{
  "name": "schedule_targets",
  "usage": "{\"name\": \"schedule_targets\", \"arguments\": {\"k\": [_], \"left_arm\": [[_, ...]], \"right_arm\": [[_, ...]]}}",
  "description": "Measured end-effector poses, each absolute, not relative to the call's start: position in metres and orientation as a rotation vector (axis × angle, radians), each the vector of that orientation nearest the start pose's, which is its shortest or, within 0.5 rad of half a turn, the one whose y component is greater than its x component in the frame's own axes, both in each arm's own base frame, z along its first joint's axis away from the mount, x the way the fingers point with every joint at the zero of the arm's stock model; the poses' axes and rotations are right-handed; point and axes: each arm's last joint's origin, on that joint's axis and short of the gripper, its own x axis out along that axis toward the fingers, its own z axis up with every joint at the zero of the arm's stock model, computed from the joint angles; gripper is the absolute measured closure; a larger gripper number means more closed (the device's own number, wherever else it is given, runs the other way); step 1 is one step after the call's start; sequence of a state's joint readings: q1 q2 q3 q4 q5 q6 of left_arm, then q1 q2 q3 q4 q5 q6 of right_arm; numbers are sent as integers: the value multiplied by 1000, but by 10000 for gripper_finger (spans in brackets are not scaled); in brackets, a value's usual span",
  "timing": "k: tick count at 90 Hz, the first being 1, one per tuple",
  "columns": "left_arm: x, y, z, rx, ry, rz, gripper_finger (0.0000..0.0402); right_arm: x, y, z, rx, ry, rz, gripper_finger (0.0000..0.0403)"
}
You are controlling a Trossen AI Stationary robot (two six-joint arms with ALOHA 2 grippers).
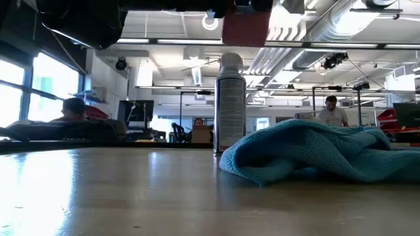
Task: Apply microfiber cloth
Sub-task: Wipe the pink cellphone with a blue microfiber cloth
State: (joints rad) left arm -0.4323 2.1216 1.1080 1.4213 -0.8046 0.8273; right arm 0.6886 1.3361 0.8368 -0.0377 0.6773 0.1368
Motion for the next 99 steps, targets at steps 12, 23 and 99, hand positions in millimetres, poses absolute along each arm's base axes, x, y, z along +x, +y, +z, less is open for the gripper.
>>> {"name": "schedule_targets", "arguments": {"k": [12,23,99], "left_arm": [[386,-160,192,600,-182,503,401],[381,-159,202,641,-109,599,401],[345,-196,195,1430,571,462,401]], "right_arm": [[234,166,231,-171,504,0,238],[247,173,200,-153,593,-7,238],[233,168,158,-58,915,-124,401]]}}
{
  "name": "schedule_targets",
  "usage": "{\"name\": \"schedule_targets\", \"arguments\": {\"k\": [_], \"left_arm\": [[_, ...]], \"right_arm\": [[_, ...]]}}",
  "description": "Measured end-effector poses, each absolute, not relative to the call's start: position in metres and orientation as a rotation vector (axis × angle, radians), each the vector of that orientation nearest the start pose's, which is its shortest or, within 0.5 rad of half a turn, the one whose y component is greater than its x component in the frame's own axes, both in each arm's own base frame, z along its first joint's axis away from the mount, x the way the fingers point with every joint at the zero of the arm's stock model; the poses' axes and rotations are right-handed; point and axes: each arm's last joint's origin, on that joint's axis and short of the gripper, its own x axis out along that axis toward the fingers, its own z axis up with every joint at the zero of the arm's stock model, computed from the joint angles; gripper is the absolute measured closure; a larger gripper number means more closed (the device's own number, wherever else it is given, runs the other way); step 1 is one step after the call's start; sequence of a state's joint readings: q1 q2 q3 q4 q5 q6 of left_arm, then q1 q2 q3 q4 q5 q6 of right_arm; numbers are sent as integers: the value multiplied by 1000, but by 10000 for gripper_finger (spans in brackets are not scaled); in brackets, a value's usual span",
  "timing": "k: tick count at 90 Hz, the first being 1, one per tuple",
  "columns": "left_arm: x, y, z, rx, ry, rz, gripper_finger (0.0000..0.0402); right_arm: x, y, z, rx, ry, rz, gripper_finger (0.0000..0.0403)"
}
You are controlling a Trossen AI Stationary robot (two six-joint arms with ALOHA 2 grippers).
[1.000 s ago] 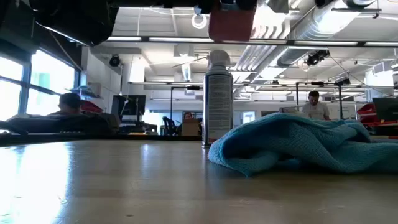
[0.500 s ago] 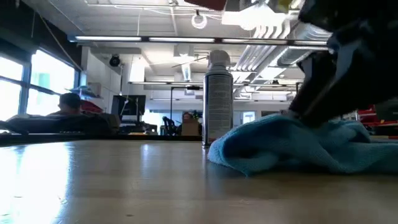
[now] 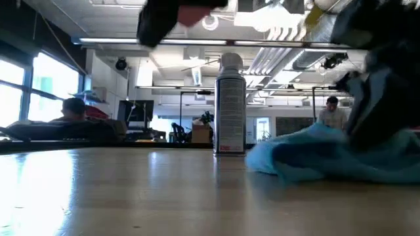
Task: Apply microfiber cloth
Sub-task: Wipe the pink cellphone with a blue microfiber cloth
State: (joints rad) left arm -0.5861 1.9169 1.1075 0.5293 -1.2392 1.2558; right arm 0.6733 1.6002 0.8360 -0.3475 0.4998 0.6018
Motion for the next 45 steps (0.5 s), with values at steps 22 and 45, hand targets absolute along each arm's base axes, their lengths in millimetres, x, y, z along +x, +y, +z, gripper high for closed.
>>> {"name": "schedule_targets", "arguments": {"k": [22,45], "left_arm": [[370,-183,162,1515,639,419,401],[405,-183,162,1567,626,402,401]], "right_arm": [[208,159,232,-180,629,-41,403],[240,152,239,-265,487,4,403]]}}
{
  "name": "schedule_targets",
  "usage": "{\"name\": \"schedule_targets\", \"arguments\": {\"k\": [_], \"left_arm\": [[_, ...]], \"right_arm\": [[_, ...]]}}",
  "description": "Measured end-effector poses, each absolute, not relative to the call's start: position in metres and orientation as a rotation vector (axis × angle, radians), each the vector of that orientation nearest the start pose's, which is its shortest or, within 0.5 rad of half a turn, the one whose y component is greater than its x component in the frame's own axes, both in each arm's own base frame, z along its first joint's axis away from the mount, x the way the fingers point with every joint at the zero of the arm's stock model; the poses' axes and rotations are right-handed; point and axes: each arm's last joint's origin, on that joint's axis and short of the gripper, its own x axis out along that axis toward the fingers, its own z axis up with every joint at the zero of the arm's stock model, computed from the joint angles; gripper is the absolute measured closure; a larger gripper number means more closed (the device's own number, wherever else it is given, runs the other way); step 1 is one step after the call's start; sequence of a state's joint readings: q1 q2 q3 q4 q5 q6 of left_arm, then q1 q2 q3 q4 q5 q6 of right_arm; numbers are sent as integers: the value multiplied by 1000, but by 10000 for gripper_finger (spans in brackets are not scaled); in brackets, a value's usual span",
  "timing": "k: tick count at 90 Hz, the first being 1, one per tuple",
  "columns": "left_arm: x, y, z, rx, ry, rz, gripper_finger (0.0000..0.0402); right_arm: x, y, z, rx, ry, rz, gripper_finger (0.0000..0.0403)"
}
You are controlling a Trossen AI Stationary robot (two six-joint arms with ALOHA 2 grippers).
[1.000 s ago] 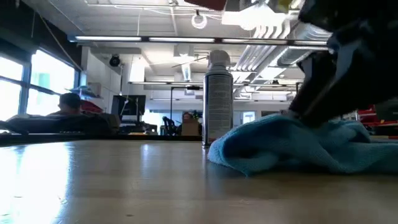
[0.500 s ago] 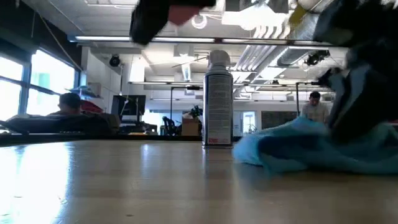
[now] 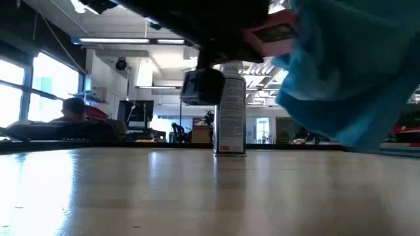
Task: Apply microfiber cloth
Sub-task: Wipe the pink cellphone with a blue microfiber cloth
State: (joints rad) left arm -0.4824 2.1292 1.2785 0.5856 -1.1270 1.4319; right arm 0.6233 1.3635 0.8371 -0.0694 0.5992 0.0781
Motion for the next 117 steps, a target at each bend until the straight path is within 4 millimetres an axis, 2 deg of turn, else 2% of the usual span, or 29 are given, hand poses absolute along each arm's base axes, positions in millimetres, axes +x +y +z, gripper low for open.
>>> {"name": "schedule_targets", "arguments": {"k": [14,29,43,57,70,81,94,117], "left_arm": [[419,-191,168,1583,576,391,401],[423,-197,172,1592,542,371,401],[424,-198,176,1589,483,344,401],[427,-201,185,1584,378,339,401],[428,-201,191,1623,307,327,401],[431,-199,194,1632,232,277,401],[436,-193,195,1619,152,213,401],[447,-170,185,1593,150,98,401]], "right_arm": [[260,151,226,-254,477,24,403],[267,159,219,-219,462,115,403],[262,166,223,-213,445,168,403],[241,170,239,-195,462,216,403],[216,162,256,-165,505,230,403],[201,153,266,-162,512,169,403],[202,153,267,-194,490,169,403],[216,155,250,-259,541,139,403]]}}
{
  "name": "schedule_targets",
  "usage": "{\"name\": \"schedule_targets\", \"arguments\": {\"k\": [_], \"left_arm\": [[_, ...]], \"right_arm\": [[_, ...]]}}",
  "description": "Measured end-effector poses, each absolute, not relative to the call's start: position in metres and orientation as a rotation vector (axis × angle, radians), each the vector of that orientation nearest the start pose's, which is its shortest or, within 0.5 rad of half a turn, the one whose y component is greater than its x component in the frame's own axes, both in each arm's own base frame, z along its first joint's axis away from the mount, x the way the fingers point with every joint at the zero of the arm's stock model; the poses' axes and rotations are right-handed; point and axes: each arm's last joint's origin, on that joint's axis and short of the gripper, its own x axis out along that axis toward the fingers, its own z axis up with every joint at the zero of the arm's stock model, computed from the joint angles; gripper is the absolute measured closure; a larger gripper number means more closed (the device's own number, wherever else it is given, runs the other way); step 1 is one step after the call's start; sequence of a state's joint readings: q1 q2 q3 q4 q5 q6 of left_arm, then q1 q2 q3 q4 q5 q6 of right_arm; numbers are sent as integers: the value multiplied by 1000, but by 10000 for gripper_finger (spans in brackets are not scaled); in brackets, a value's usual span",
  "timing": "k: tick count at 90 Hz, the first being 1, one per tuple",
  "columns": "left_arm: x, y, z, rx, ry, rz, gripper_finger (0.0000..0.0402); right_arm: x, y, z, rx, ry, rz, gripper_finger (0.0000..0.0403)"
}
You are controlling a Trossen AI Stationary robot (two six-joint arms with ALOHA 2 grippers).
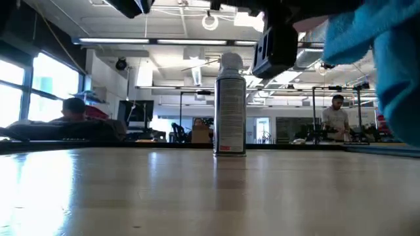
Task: Apply microfiber cloth
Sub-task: Wipe the pink cellphone with a blue microfiber cloth
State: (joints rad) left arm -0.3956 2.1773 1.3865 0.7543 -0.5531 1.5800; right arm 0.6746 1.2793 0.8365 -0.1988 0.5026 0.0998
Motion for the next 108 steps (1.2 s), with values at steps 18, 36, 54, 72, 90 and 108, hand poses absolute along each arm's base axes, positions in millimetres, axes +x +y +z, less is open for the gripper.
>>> {"name": "schedule_targets", "arguments": {"k": [18,36,54,72,90,108], "left_arm": [[452,-159,178,1550,140,29,401],[455,-153,177,1538,151,37,401],[455,-151,178,1521,152,51,401],[455,-150,181,1490,160,106,401],[457,-150,179,1416,166,119,400],[459,-149,139,1475,306,7,400]], "right_arm": [[228,156,241,-287,543,110,403],[237,161,236,-335,504,121,403],[235,160,237,-335,503,128,403],[218,157,252,-304,498,107,403],[199,149,263,-241,540,129,403],[191,144,246,-205,711,55,403]]}}
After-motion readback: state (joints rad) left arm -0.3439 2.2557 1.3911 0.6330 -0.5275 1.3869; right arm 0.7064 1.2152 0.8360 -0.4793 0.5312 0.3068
